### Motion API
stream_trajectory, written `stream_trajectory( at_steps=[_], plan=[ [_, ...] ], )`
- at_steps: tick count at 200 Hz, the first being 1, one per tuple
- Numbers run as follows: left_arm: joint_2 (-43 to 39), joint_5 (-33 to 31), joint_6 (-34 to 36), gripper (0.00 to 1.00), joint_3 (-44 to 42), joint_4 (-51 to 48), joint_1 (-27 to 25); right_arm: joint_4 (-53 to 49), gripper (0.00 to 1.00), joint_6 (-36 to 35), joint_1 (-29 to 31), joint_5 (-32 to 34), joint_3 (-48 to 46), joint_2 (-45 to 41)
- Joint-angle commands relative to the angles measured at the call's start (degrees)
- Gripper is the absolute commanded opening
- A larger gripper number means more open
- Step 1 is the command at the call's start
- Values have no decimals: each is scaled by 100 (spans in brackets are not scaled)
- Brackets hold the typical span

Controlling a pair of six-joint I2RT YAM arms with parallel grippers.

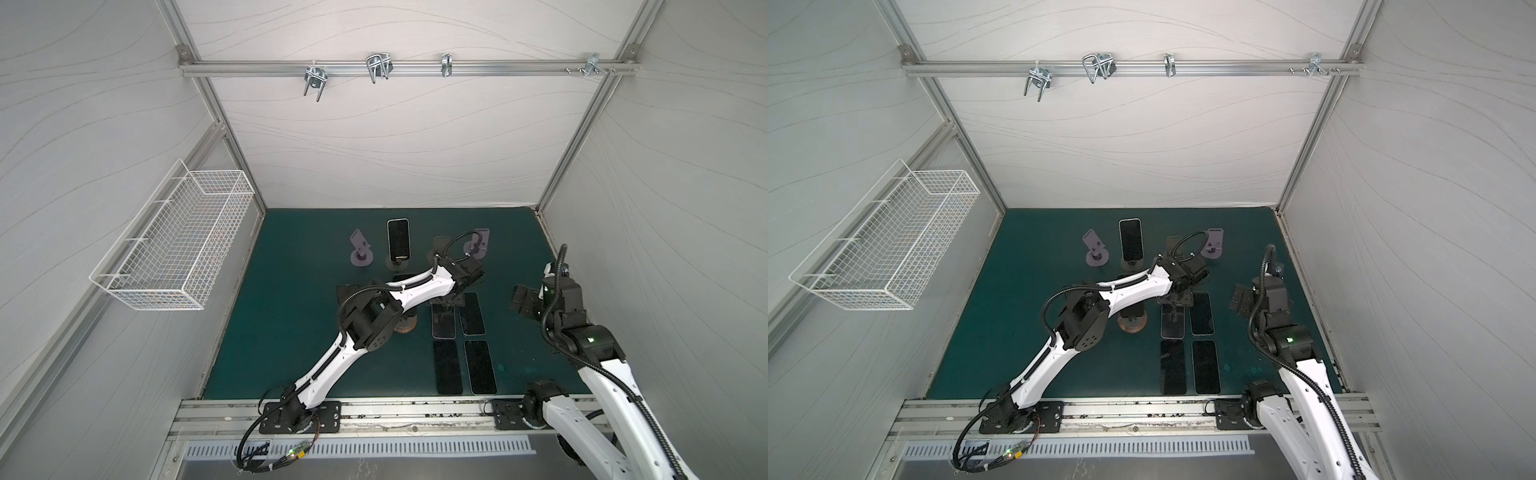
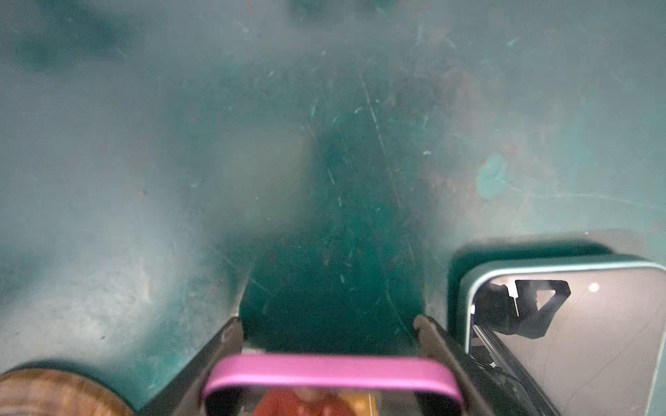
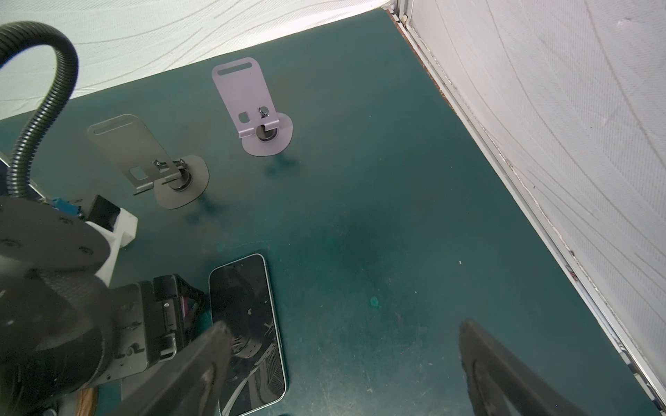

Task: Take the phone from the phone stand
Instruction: 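Lower the pink-edged phone with the left gripper beside the flat phones, then open the left gripper to release the pink-edged phone on the table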

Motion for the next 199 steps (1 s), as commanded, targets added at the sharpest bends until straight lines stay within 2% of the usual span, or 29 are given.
stream_trajectory(
  at_steps=[1,110,199],
  plan=[
    [379,-389,-9,78,-312,-405,144,-60,99,-50,-20,-52,-39,-19],
    [261,-510,-10,80,-285,-460,156,-82,99,-65,-21,-69,-41,-52],
    [-210,-623,321,89,137,-426,122,-70,99,-24,-25,-123,-70,-70]
  ],
)
